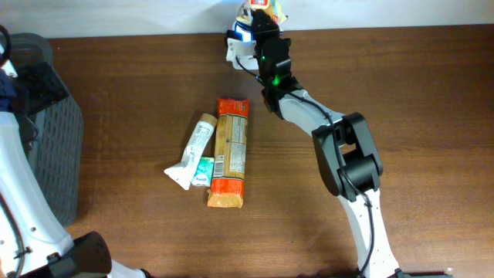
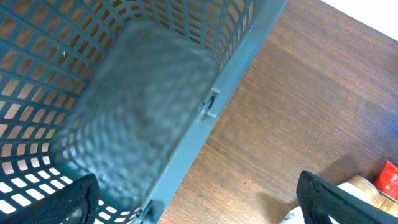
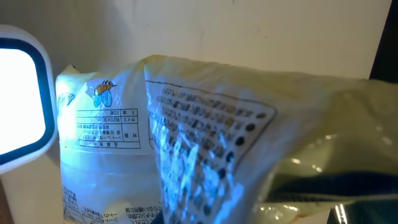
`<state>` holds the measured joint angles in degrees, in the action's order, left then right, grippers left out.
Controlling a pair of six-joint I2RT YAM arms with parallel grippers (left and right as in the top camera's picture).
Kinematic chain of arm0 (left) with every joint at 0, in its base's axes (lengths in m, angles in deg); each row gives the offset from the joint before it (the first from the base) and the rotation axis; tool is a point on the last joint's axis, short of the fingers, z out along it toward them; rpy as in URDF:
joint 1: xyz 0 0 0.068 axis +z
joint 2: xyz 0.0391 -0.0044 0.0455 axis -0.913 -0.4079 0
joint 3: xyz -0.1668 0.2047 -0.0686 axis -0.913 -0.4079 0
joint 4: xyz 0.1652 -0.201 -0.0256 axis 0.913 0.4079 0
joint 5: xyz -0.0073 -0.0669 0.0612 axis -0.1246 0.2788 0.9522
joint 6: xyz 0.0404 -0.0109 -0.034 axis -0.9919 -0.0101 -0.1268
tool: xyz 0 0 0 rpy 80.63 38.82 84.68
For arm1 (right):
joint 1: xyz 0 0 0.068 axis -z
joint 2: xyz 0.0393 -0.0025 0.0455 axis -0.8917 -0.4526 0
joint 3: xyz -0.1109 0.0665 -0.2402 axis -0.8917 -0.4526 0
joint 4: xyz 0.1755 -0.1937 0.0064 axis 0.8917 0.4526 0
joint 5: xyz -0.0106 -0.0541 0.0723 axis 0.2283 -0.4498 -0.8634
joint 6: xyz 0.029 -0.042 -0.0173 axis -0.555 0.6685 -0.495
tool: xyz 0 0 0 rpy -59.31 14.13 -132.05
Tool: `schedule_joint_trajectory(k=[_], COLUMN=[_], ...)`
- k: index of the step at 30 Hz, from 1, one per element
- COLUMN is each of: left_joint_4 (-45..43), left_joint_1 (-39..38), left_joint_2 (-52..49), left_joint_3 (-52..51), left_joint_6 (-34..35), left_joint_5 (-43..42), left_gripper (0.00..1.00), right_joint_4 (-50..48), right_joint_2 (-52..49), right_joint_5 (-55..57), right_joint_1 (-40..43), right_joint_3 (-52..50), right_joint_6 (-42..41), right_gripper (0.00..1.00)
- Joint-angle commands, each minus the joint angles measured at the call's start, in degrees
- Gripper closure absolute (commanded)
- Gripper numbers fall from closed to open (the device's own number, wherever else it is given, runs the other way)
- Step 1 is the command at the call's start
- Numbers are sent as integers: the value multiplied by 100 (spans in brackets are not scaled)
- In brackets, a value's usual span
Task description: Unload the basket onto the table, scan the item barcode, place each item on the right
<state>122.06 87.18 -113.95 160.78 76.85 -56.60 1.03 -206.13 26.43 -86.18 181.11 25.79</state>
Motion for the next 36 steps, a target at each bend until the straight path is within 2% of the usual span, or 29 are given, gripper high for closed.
schedule_joint_trajectory(k=[1,4,7,8,10,12,14,16,17,18,20,21,26,27,28,30,31,33,35,36], left_joint_4=[4,7,7,4,7,7,4,7,4,4,4,4,7,4,4,4,4,4,4,4], left_joint_1=[17,17,17,20,17,20,20,17,17,17,17,17,17,20,20,17,17,17,20,20], left_joint_2=[33,33,33,33,33,33,33,33,33,33,33,33,33,33,33,33,33,33,33,33], left_joint_3=[46,46,46,46,46,46,46,46,46,46,46,46,46,46,46,46,46,46,46,46], left_joint_6=[-90,-90,-90,-90,-92,-90,-90,-90,-90,-90,-90,-90,-90,-90,-90,-90,-90,-90,-90,-90], left_joint_5=[15,17,17,17,17,15,17,17,15,17,17,17,17,17,17,17,17,17,17,17], left_gripper=[1,1,1,1,1,1,1,1,1,1,1,1,1,1,1,1,1,1,1,1], right_joint_4=[389,922,1294,1987,4806,7281,8791,10137,10487,10900,10865,10703,9591,9571,9600,10024,10531,10937,10675,10203], right_joint_2=[210,833,2096,2470,3482,4367,4861,4929,4874,4725,4621,4406,3541,3526,3539,3541,3543,3543,3523,3510], right_joint_5=[149,452,1331,1773,1967,855,-957,-2081,-2420,-3023,-3163,-3165,-3228,-3228,-3327,-3440,-3447,-3746,-4621,-4706], right_joint_1=[-90,-103,-361,-485,-754,-667,-175,817,1187,1961,2564,3226,4603,4741,4843,4817,4649,4247,3504,2968], right_joint_3=[177,170,170,170,173,173,173,170,170,92,-195,-601,-1969,-1969,-1917,-1502,-984,-466,-407,-560], right_joint_6=[-57,-863,-1488,-1779,-3657,-6411,-8004,-8990,-9084,-9084,-9110,-9315,-9578,-9680,-9678,-9678,-9680,-9680,-9678,-9678], right_gripper=[96,96,96,96,96,96,96,96,96,96,96,96,96,82,45,8,1,1,1,1])
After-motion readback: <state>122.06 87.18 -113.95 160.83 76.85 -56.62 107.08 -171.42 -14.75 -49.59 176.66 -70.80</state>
